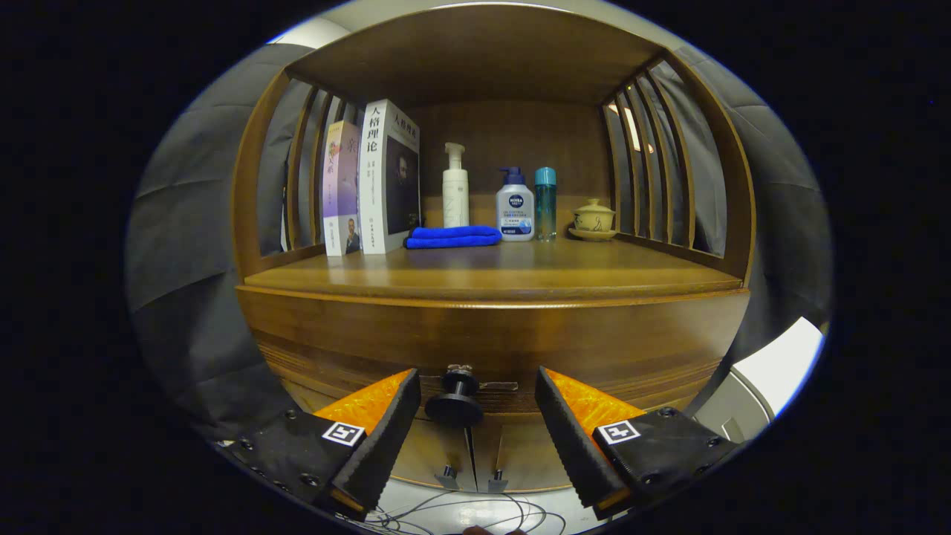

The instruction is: Pull open the drawer, take out the items inside it, and place them on the countertop above the cabinet.

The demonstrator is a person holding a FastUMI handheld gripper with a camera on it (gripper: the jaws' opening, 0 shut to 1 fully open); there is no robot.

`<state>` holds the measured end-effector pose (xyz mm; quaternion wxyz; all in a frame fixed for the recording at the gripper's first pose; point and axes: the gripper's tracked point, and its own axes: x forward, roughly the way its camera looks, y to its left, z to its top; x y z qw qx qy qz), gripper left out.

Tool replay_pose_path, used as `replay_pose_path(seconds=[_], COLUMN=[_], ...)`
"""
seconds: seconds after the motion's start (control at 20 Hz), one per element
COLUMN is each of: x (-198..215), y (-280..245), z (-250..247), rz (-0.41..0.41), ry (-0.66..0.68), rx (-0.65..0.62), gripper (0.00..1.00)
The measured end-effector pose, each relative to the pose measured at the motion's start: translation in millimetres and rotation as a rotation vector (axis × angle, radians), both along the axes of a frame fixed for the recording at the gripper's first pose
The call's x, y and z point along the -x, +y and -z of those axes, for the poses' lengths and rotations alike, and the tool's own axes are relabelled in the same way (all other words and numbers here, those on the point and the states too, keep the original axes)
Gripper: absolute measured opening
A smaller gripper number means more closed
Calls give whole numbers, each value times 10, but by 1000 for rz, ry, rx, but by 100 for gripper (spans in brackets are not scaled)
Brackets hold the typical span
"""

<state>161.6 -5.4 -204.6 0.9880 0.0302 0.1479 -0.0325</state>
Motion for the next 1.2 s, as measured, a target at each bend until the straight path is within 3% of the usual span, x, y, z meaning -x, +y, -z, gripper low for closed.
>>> replay_pose_path(seconds=[0.2, 0.55, 0.7, 1.2], x=[-79, -79, -108, 93], y=[45, 148, 148, 119], z=[154, 236, 231, 234], rz=[3, -11, -18, -29], ry=[15, 32, 27, 25], rx=[10, 44, 13, 31], gripper=[98, 48, 32, 32])
